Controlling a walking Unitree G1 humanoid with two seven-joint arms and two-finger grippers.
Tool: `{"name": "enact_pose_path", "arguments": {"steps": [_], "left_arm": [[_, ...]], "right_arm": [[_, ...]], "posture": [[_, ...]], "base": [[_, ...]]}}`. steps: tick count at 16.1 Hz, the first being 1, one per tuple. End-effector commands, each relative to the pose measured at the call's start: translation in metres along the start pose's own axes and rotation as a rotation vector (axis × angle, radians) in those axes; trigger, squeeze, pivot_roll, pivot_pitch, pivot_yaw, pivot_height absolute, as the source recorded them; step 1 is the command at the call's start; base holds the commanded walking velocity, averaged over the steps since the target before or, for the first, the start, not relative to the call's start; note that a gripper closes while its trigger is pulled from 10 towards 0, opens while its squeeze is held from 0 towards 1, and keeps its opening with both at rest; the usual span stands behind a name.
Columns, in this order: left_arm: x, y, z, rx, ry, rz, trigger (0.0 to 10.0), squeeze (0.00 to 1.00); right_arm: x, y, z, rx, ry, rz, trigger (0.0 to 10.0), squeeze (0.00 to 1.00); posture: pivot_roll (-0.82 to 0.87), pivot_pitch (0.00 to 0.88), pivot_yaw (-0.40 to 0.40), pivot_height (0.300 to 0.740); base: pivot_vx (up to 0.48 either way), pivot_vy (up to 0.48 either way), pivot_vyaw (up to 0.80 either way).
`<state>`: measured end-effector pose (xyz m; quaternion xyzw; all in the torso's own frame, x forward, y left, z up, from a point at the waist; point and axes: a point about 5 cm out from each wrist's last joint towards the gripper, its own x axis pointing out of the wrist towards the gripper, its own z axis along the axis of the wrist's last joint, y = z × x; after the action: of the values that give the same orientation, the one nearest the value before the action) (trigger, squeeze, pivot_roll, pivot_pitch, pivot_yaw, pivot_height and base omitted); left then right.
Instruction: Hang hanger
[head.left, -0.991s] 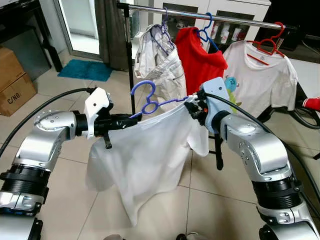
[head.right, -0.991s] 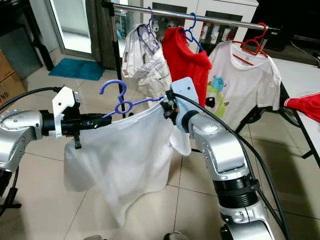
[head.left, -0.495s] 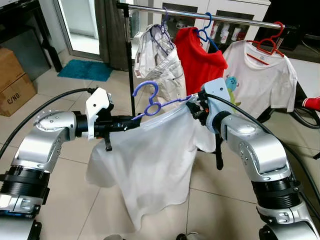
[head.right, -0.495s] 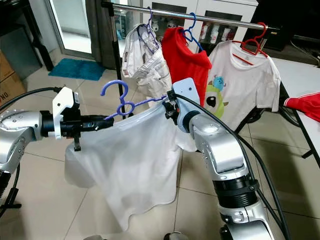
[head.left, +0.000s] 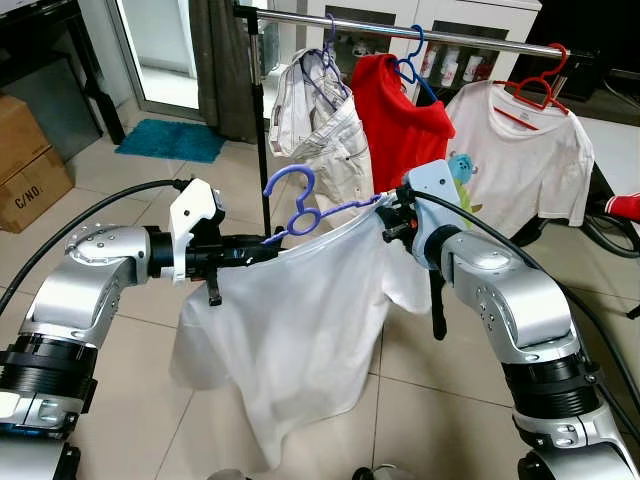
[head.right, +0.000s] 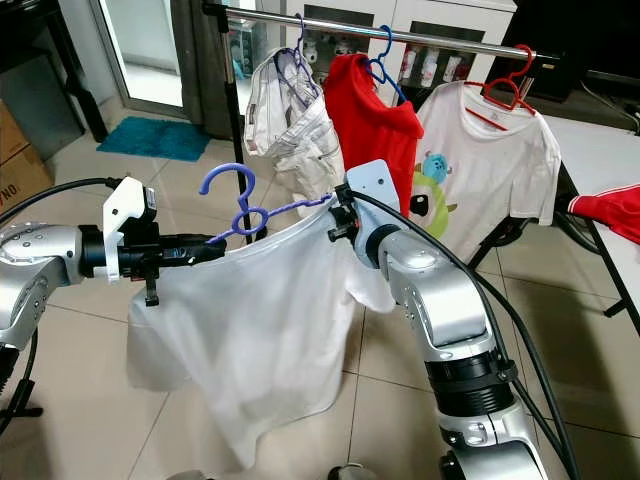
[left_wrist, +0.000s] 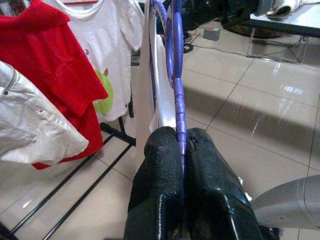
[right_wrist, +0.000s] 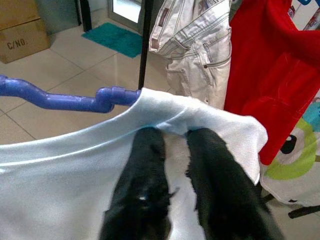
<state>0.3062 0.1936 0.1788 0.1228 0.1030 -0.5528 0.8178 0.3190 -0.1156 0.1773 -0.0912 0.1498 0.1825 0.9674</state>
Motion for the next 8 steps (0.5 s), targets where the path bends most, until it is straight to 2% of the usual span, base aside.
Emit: {"name": "enact_pose_path", "arguments": {"steps": [1,8], "left_arm": [[-0.0021,-0.0015,0.0128,0.051,-0.028,-0.016,0.0,0.0],[-0.0014,0.0012,0.0123,0.053,-0.021,0.006,0.0,0.0]], "right_arm": [[-0.0009,-0.0061,-0.0016,0.016,-0.003,-0.028,0.0,0.0],[-0.0009,-0.0072,-0.0004,0.023,-0.012,-0.027,0.0,0.0]], "posture": [[-0.03,0.0,-0.034,0.74],[-0.04,0.0,-0.033,0.74]], "base": [[0.0,0.0,0.0],[0.0,0.0,0.0]]}}
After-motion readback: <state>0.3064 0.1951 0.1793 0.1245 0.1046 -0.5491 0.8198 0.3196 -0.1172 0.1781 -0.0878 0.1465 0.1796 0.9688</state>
